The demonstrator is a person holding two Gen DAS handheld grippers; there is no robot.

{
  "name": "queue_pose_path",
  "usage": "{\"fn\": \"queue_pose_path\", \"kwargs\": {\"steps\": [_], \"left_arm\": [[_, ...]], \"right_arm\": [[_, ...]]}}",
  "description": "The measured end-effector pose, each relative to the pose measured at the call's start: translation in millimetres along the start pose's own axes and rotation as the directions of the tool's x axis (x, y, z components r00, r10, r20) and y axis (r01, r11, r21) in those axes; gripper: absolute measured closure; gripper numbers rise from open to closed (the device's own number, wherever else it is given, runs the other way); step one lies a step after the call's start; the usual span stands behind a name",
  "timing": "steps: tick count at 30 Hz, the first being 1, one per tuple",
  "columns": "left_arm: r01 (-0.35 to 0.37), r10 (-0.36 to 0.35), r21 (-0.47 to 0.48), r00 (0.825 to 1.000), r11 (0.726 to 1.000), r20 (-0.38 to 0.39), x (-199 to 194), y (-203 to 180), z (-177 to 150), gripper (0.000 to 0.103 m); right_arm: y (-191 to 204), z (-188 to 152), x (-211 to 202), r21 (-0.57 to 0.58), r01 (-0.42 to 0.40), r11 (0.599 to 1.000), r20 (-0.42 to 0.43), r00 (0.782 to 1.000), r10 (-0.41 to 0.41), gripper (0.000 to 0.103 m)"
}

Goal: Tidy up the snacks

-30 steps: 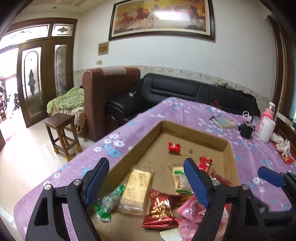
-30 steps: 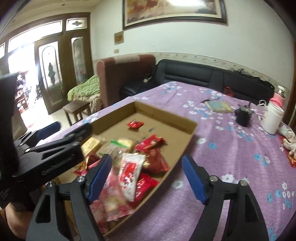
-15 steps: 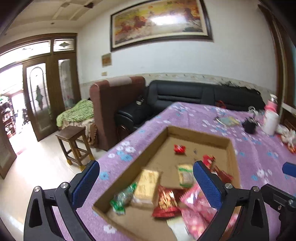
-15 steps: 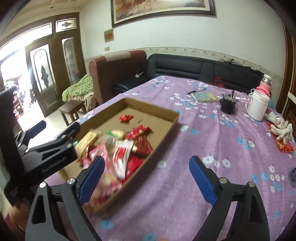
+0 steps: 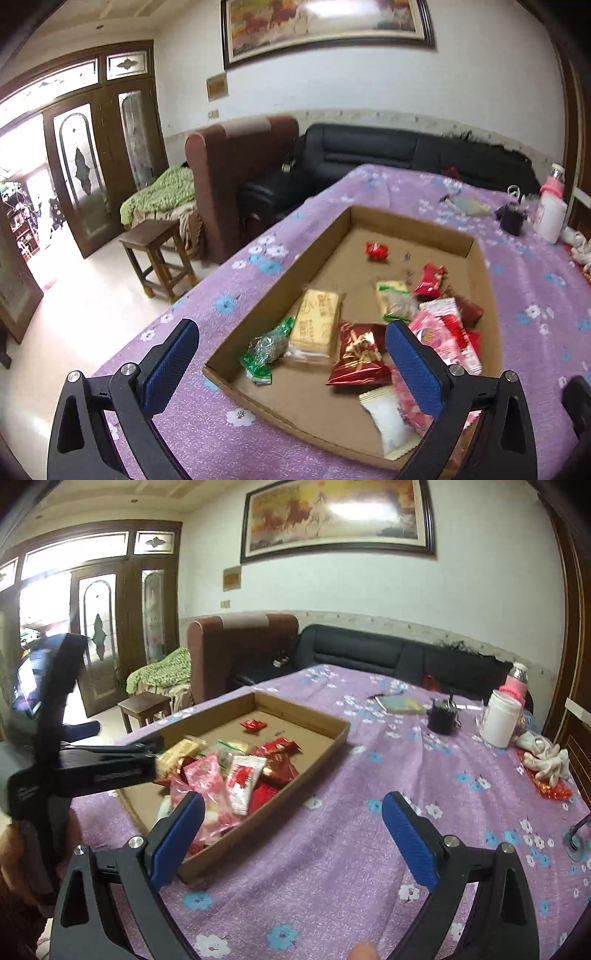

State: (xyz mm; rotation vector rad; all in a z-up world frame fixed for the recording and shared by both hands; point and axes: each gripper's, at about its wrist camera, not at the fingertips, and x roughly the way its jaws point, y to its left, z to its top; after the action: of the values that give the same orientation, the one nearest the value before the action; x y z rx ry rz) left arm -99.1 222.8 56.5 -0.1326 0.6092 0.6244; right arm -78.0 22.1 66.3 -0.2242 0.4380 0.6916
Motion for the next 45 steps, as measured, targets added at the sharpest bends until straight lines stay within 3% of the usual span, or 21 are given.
{"fn": "queue_pose_path", "kwargs": {"steps": [11, 45], "left_arm": [[-0.051, 0.051, -0.007, 0.999, 0.999, -0.008, 5, 1, -3, 0.001], [-0.037, 0.037, 0.009, 0.999, 0.999, -0.03, 8, -3, -3, 0.001]], "right_arm": [[15, -5, -1, -0.066, -0.007, 0.998, -0.005, 1.0, 0.006, 0.006], [15, -6, 4, -0.055, -0.021, 0.998, -0.029, 0.999, 0.019, 0.006]]}}
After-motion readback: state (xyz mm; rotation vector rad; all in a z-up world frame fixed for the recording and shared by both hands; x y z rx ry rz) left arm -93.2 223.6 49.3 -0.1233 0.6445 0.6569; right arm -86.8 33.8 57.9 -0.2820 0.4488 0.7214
